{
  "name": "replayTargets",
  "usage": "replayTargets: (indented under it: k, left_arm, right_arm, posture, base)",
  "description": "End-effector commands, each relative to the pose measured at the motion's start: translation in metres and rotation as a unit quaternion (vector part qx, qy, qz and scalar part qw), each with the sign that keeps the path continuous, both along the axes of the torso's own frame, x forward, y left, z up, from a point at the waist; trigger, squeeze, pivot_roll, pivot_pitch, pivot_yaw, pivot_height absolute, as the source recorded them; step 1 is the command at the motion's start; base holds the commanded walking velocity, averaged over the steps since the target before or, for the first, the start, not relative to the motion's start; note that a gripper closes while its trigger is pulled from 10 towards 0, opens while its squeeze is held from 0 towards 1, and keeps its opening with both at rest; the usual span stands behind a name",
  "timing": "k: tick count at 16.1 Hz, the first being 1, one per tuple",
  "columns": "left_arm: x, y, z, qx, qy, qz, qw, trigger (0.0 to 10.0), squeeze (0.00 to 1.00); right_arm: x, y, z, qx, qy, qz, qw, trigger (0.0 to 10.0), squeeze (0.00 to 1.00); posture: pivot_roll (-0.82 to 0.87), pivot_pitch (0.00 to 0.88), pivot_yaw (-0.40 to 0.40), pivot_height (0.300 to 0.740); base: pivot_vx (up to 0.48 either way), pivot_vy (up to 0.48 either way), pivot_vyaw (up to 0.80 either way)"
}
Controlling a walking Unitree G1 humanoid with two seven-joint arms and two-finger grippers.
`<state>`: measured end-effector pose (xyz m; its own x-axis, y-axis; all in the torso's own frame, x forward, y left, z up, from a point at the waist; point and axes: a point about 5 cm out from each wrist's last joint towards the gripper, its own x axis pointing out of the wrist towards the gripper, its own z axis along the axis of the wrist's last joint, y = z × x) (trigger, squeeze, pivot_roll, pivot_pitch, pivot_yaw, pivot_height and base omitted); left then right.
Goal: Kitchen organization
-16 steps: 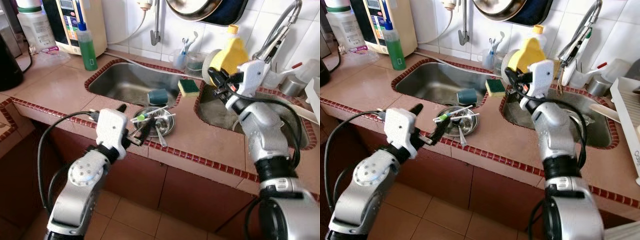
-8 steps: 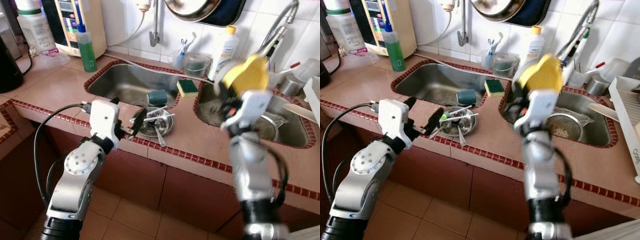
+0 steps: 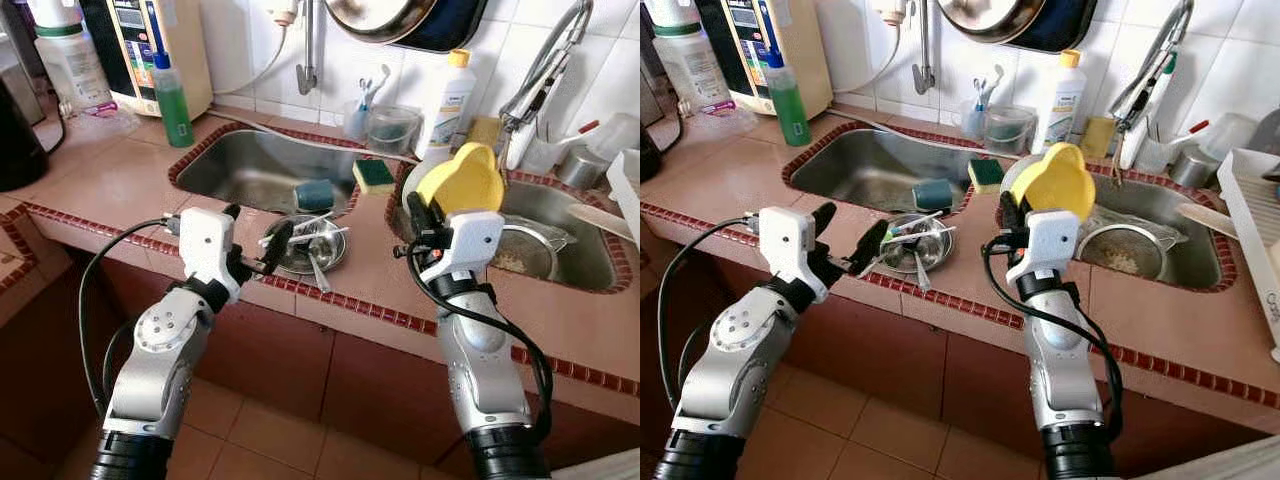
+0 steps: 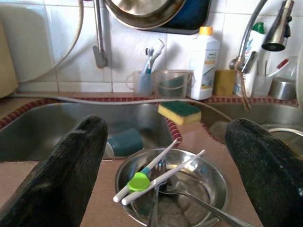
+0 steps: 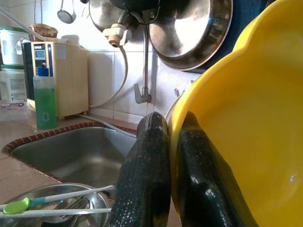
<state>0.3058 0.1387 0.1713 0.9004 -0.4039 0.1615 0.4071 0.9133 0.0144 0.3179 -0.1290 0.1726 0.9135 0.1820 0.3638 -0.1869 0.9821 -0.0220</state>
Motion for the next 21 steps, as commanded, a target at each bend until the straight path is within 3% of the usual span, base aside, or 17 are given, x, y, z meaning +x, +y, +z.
replayTargets:
  k: [1, 5, 18, 21]
  left_arm:
    - [0.003, 0.000, 0.005, -0.004, -0.009, 0.005, 1.000, 10.0, 0.00]
    - [0.001, 0.001, 0.002, -0.014, -0.007, 0.018, 1.000, 10.0, 0.00]
    - [0.000, 0.005, 0.002, -0.009, -0.009, 0.029, 1.000, 10.0, 0.00]
    - [0.000, 0.004, 0.002, 0.004, -0.012, 0.031, 0.999, 10.0, 0.00]
  right_arm:
    - [0.001, 0.001, 0.014, -0.011, -0.028, 0.002, 1.000, 10.0, 0.00]
    - [0.007, -0.007, 0.020, -0.018, -0.031, -0.005, 0.999, 10.0, 0.00]
    - [0.012, 0.004, 0.021, -0.028, -0.033, 0.014, 0.999, 10.0, 0.00]
    - [0.012, 0.005, 0.019, -0.029, -0.029, 0.016, 0.999, 10.0, 0.00]
  posture:
    - [-0.08, 0.000, -0.010, 0.740]
    - [-0.07, 0.000, -0.024, 0.740]
    - [-0.05, 0.000, -0.034, 0.740]
    - [-0.05, 0.000, -0.034, 0.740]
  base:
    - [0.000, 0.398, 0.00]
    - [0.000, 0.099, 0.00]
    - [0.000, 0.334, 0.00]
    - [0.000, 0.000, 0.00]
